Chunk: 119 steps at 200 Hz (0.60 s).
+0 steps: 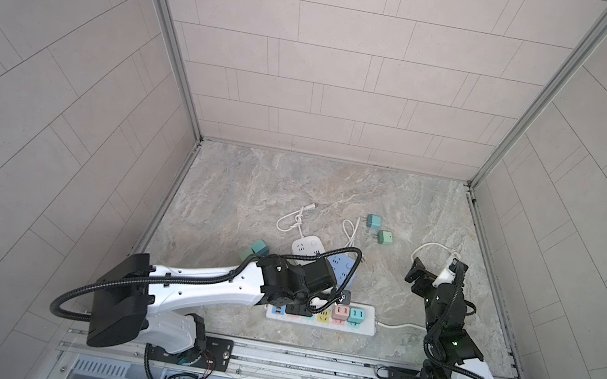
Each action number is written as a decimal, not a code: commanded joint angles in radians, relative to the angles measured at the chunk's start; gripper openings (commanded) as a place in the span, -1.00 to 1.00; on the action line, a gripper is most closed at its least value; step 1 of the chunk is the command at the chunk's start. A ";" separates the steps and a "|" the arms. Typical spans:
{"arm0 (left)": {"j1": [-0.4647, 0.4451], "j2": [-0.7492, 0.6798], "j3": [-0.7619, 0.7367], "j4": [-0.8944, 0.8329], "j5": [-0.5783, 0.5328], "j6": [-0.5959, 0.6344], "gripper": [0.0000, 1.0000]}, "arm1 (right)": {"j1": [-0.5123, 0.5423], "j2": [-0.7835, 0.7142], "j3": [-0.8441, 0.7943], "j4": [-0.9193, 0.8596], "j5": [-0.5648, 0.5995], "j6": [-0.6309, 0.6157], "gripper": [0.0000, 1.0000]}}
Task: Insert the plug
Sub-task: 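Carry the teal adapter with the left gripper over the socket beside the pink adapter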
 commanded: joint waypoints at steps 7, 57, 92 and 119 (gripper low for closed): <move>-0.004 0.055 0.034 -0.032 0.055 0.049 -1.00 | -0.003 0.009 0.019 0.019 -0.032 -0.008 0.94; -0.006 0.152 0.142 -0.077 0.078 0.054 -1.00 | -0.003 0.013 0.018 0.023 -0.028 -0.004 0.94; -0.005 0.239 0.191 -0.091 0.094 0.053 -1.00 | -0.003 0.036 0.028 0.028 -0.030 -0.007 0.92; -0.011 0.276 0.222 -0.119 0.140 0.049 -1.00 | 0.000 0.029 0.026 0.024 -0.028 -0.006 0.92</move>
